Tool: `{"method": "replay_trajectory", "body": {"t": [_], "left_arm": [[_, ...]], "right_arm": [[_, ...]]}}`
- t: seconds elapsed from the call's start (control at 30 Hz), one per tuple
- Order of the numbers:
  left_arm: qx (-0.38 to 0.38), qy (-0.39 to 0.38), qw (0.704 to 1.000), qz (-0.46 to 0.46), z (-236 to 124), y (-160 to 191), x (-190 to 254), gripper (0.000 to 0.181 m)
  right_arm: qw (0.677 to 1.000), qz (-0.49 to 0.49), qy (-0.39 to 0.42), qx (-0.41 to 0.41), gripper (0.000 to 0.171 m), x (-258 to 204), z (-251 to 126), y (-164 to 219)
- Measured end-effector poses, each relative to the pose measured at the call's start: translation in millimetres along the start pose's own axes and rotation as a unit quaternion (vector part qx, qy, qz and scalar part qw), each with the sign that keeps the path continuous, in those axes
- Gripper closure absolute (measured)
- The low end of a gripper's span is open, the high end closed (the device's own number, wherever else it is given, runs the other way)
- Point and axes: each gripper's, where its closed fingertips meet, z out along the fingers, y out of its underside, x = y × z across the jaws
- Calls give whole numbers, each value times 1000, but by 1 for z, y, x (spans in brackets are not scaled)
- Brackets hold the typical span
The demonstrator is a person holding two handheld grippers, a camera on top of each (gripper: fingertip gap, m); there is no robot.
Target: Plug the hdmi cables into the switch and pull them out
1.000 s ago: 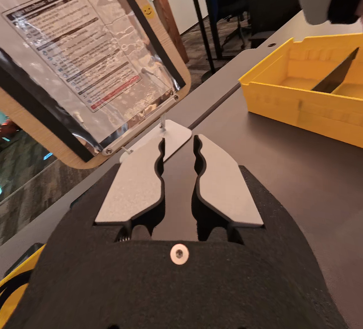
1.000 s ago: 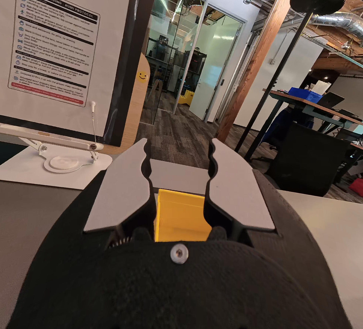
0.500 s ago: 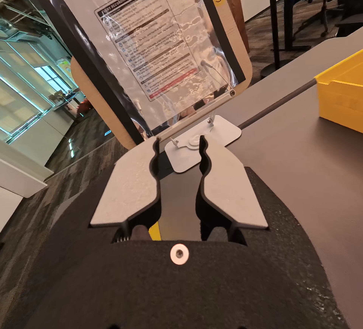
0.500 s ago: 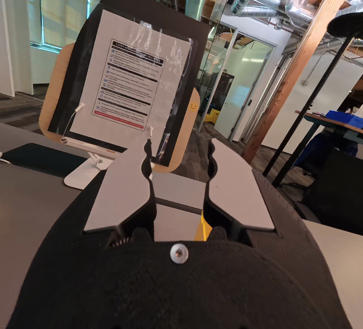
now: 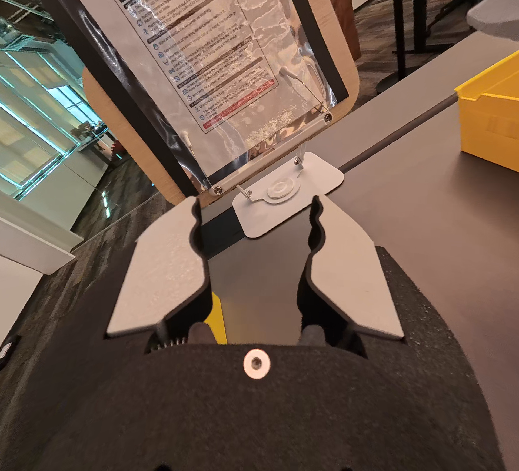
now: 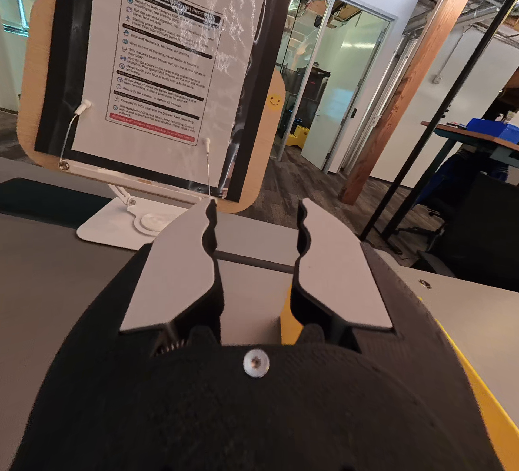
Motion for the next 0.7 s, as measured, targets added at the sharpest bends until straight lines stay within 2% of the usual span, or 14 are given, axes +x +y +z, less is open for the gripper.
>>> {"method": "replay_trajectory", "body": {"t": [0.27,0.7], "left_arm": [[-3,-46,999,-24,2,5,-16,90],[6,-54,998,-27,4,7,-11,90]], "right_arm": [[1000,-9,-13,-8,115,-12,2,10],[998,-27,-52,-18,118,-40,-2,16]]}}
